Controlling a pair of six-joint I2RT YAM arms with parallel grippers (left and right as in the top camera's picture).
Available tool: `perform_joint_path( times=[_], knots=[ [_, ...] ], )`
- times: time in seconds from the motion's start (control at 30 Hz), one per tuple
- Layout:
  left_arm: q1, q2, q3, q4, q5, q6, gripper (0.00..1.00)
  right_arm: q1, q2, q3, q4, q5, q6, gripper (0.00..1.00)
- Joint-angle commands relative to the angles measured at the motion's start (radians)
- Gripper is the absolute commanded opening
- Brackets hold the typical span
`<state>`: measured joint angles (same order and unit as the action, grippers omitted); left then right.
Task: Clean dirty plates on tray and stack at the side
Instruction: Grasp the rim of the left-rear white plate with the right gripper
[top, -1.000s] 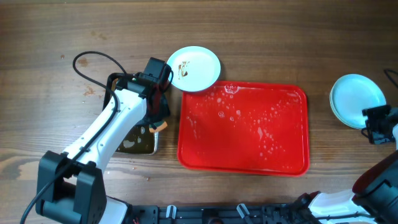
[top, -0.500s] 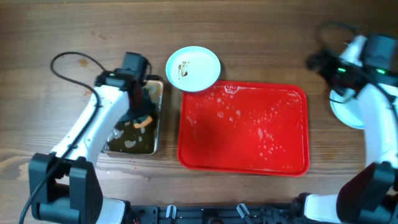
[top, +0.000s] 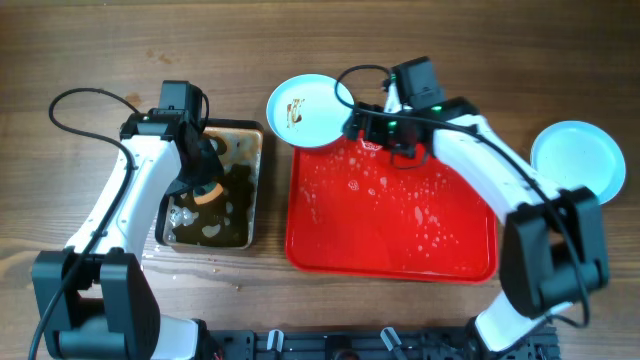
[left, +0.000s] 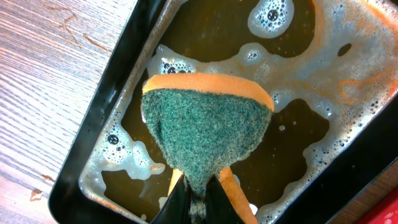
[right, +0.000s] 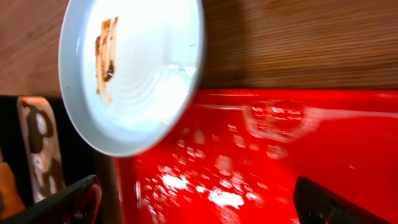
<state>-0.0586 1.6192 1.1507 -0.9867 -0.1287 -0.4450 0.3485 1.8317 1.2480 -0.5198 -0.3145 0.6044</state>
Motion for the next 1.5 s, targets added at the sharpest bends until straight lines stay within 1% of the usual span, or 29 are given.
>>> perform_joint_path(
  times=[0.0,0.03,0.1,0.17,0.2,0.23,0.27,0.3,0.33,0.37,0.4,0.5,0.57,0.6,0.63,0.67,0.7,0.87,1.0,1.17,1.33,1.47],
  knots=[
    [0.005,-0.009,-0.008,0.003,0.006,0.023,0.04,0.053,0.099,-0.001,0.053,-0.009,0.244,1.0],
    [0.005,-0.009,-0.008,0.002,0.01,0.023,0.04,0.067,0.12,-0.001,0.069,-0.004,0.338,1.0],
    [0.005,-0.009,-0.008,-0.002,0.017,0.023,0.04,0.087,0.14,-0.001,0.092,0.016,0.464,1.0],
    [0.005,-0.009,-0.008,-0.008,0.026,0.023,0.04,0.108,0.142,-0.001,0.096,0.071,0.571,1.0],
    [0.005,-0.009,-0.008,-0.009,0.029,0.023,0.04,0.12,0.142,-0.001,0.108,0.098,0.599,0.99],
    [0.005,-0.009,-0.008,-0.01,0.029,0.023,0.04,0.13,0.142,-0.001,0.121,0.113,0.616,0.82],
    [0.005,-0.009,-0.008,-0.012,0.029,0.023,0.04,0.137,0.142,-0.001,0.134,0.116,0.63,0.73],
    [0.005,-0.009,-0.008,-0.013,0.029,0.023,0.04,0.143,0.142,-0.001,0.151,0.116,0.63,0.68],
    [0.005,-0.009,-0.008,-0.013,0.029,0.023,0.04,0.149,0.142,-0.001,0.17,0.116,0.631,0.66],
    [0.005,-0.009,-0.008,-0.013,0.029,0.023,0.04,0.154,0.142,-0.001,0.182,0.116,0.644,0.6],
    [0.005,-0.009,-0.008,-0.013,0.029,0.023,0.04,0.158,0.142,-0.001,0.187,0.12,0.658,0.57],
    [0.005,-0.009,-0.008,-0.016,0.036,0.023,0.04,0.172,0.142,-0.001,0.198,0.143,0.679,0.58],
    [0.005,-0.009,-0.008,-0.017,0.036,0.023,0.04,0.178,0.142,-0.001,0.199,0.156,0.7,0.52],
    [0.005,-0.009,-0.008,-0.018,0.036,0.023,0.04,0.18,0.142,-0.001,0.198,0.159,0.713,0.52],
    [0.005,-0.009,-0.008,-0.019,0.036,0.023,0.04,0.182,0.142,-0.001,0.202,0.162,0.723,0.49],
    [0.005,-0.009,-0.008,-0.02,0.036,0.023,0.04,0.182,0.142,-0.001,0.202,0.162,0.735,0.43],
    [0.005,-0.009,-0.008,-0.021,0.036,0.023,0.04,0.182,0.142,-0.001,0.205,0.163,0.741,0.4],
    [0.005,-0.009,-0.008,-0.023,0.036,0.023,0.04,0.182,0.142,-0.001,0.21,0.178,0.763,0.4],
    [0.005,-0.009,-0.008,-0.023,0.036,0.023,0.04,0.182,0.142,-0.001,0.209,0.189,0.767,0.28],
    [0.005,-0.009,-0.008,-0.023,0.05,0.024,0.04,0.182,0.142,-0.003,0.209,0.195,0.768,0.26],
    [0.005,-0.009,-0.008,-0.019,0.05,0.024,0.04,0.182,0.142,-0.003,0.183,0.196,0.766,0.04],
    [0.005,-0.009,-0.008,-0.016,0.05,0.024,0.04,0.182,0.142,-0.004,0.145,0.196,0.757,0.04]
  ],
)
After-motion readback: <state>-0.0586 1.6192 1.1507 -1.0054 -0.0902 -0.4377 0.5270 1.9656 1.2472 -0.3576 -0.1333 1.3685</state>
